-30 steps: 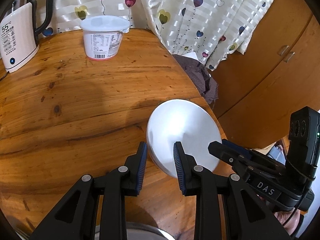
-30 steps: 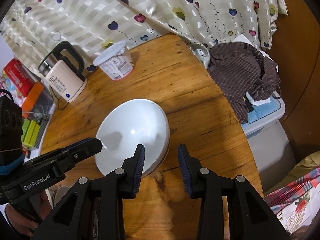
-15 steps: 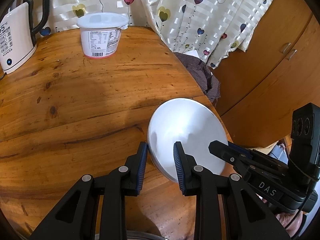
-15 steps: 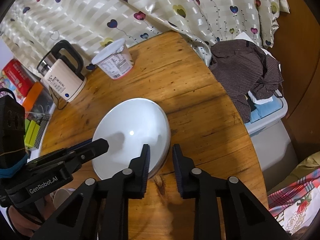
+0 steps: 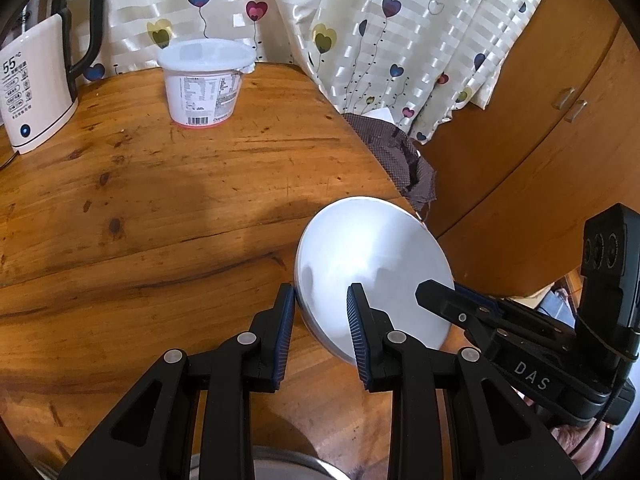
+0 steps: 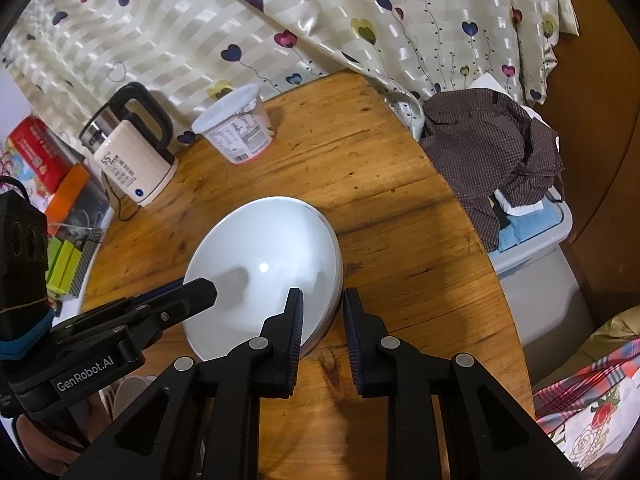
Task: Organize plates and bowls
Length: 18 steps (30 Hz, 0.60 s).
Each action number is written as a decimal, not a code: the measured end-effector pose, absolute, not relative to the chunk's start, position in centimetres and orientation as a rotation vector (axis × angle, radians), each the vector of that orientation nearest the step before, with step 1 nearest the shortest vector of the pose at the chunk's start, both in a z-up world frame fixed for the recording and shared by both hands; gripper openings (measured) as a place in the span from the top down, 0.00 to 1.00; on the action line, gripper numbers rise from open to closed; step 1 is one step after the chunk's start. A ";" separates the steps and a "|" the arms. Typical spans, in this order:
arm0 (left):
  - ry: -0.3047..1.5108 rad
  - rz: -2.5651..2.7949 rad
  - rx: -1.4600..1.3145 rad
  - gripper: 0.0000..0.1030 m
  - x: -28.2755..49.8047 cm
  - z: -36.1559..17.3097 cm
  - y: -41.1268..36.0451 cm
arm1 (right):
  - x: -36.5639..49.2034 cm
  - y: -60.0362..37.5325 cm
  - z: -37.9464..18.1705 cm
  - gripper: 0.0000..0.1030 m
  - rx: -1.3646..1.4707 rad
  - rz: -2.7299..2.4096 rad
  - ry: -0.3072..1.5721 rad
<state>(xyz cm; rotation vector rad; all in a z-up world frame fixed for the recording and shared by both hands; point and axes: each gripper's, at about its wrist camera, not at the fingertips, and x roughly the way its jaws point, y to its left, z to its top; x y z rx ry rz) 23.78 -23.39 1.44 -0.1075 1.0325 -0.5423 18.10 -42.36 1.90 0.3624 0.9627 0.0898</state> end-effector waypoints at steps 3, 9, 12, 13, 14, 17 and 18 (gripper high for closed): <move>1.023 -0.542 -0.111 0.73 23.2 1.9 -23.1 | 17.7 -42.0 2.4 0.81 0.358 0.093 0.956; 1.012 -0.540 -0.125 0.73 22.0 2.8 -22.1 | 16.7 -41.1 3.5 0.81 0.351 0.099 0.944; 1.003 -0.537 -0.127 0.73 21.3 3.4 -21.6 | 16.1 -40.5 4.2 0.81 0.343 0.105 0.936; 0.999 -0.535 -0.127 0.73 21.0 3.6 -21.4 | 15.8 -40.2 4.4 0.81 0.339 0.107 0.933; 0.994 -0.533 -0.127 0.73 20.8 3.8 -21.1 | 15.6 -39.9 4.7 0.81 0.337 0.109 0.930; 0.983 -0.527 -0.130 0.73 19.9 4.4 -20.4 | 14.9 -39.2 5.3 0.81 0.329 0.118 0.923; 0.980 -0.524 -0.131 0.73 19.7 4.5 -20.1 | 14.7 -38.9 5.5 0.81 0.327 0.121 0.920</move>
